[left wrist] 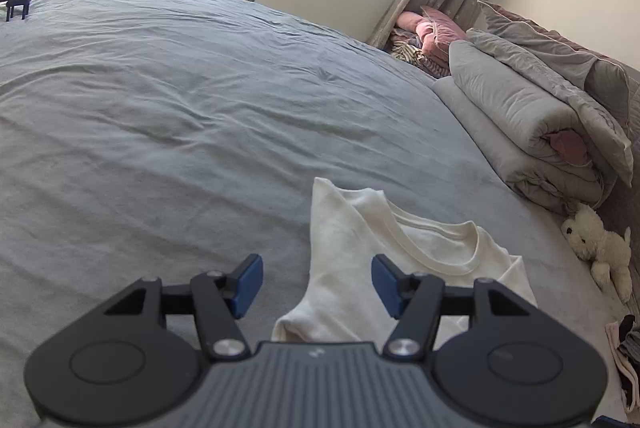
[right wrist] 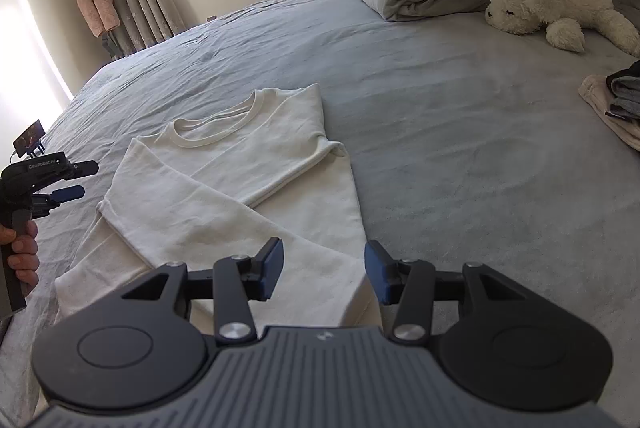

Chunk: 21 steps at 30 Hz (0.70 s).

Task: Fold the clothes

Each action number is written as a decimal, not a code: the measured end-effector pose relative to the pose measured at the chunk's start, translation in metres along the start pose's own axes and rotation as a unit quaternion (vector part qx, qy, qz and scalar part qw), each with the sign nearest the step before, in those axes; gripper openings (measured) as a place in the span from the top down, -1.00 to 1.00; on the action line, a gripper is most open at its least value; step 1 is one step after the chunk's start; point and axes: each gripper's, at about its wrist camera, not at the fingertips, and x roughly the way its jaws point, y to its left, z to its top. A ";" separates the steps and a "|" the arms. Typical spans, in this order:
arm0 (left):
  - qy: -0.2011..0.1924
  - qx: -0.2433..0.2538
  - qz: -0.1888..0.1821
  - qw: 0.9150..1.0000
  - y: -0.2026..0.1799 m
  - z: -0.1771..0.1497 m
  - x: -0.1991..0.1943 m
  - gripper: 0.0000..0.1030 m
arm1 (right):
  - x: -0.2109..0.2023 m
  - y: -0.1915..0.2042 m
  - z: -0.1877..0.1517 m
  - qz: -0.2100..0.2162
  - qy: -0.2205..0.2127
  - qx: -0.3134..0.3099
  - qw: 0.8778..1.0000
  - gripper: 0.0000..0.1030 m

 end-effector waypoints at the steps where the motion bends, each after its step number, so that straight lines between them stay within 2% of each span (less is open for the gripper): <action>1: 0.010 0.004 0.004 1.000 -0.002 -0.001 0.010 -0.18 | 0.001 -0.001 0.000 -0.001 0.001 0.001 1.000 0.04; 2: 0.020 0.003 0.015 1.000 -0.002 -0.002 0.019 -0.13 | 0.001 -0.001 0.000 -0.001 0.001 0.003 1.000 0.04; 3: 0.025 0.003 0.019 1.000 0.001 -0.004 0.024 0.18 | 0.002 -0.002 0.000 -0.001 0.002 0.005 1.000 0.04; 4: 0.030 0.003 0.021 0.999 0.003 -0.006 0.029 0.34 | 0.003 -0.001 0.000 0.000 0.004 0.005 1.000 0.04; 6: 0.022 0.026 0.016 0.999 0.001 -0.009 0.030 0.81 | 0.004 0.000 -0.001 0.003 0.006 0.003 1.000 0.04; 7: 0.017 0.041 0.014 0.999 -0.001 -0.011 0.029 0.86 | 0.004 0.001 -0.001 0.004 0.006 0.001 1.000 0.04; 9: 0.007 0.070 0.027 0.997 -0.006 -0.010 0.025 0.88 | 0.004 0.003 -0.002 0.008 0.008 -0.003 1.000 0.04; 13: 0.007 0.063 0.042 0.997 0.000 -0.004 0.028 0.89 | 0.007 0.008 -0.005 0.010 0.013 -0.013 1.000 0.04; 16: 0.002 0.090 0.050 0.995 -0.004 -0.009 0.029 0.89 | 0.010 0.009 -0.007 0.009 0.017 -0.015 1.000 0.04; 20: 0.007 0.075 0.048 0.996 0.000 -0.005 0.029 0.85 | 0.011 0.010 -0.008 0.005 0.020 -0.019 1.000 0.04; 21: 0.009 0.068 0.047 0.997 0.002 -0.003 0.028 0.79 | 0.011 0.010 -0.008 0.004 0.020 -0.020 1.000 0.04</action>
